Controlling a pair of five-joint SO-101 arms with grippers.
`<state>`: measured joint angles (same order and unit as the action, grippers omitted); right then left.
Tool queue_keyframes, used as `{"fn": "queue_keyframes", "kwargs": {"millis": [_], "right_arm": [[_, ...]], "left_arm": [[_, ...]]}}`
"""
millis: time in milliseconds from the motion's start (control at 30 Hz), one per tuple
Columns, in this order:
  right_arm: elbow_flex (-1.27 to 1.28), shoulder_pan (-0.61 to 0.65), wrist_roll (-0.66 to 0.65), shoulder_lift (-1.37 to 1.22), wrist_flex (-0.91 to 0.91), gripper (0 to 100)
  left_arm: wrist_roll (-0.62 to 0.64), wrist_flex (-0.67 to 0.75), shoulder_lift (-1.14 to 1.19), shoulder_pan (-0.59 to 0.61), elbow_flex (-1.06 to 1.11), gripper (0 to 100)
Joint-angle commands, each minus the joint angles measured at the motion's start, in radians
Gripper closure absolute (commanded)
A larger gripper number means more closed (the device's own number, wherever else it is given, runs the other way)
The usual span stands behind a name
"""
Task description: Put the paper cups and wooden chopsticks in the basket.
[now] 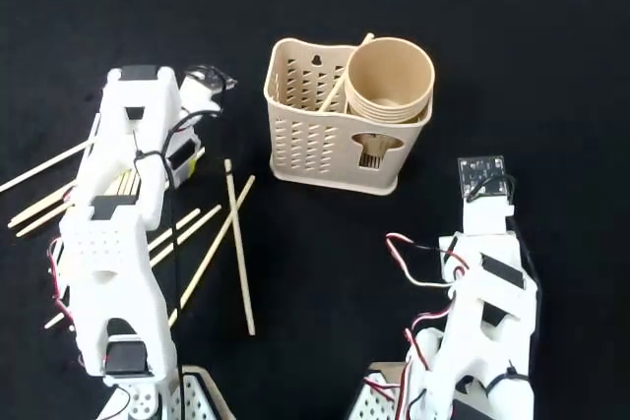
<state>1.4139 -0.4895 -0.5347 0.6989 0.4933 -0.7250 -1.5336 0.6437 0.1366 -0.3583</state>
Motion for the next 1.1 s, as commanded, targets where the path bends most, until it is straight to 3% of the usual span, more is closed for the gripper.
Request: {"fn": "queue_keyframes", "kwargs": {"millis": [0, 200, 433, 533, 800, 1067], "right_arm": [[-0.018, -0.005, 0.011, 0.021, -0.012, 98.0], [-0.018, -0.005, 0.011, 0.021, -0.012, 98.0], [-0.018, -0.005, 0.011, 0.021, -0.012, 98.0], [-0.016, -0.005, 0.011, 0.021, -0.012, 98.0], [-0.016, -0.005, 0.011, 0.021, -0.012, 98.0], [-0.016, -0.005, 0.011, 0.021, -0.012, 98.0]], "left_arm": [[-0.005, -0.178, -0.015, -0.002, -0.180, 97], [0.126, -0.226, -0.107, 0.004, -0.325, 97], [0.287, -0.206, -0.488, 0.002, -0.251, 97], [0.325, -0.124, -0.669, 0.004, -0.163, 97], [0.440, 0.361, -1.119, 0.004, 0.340, 97], [0.578, 1.092, -1.459, -0.077, 0.880, 97]]}}
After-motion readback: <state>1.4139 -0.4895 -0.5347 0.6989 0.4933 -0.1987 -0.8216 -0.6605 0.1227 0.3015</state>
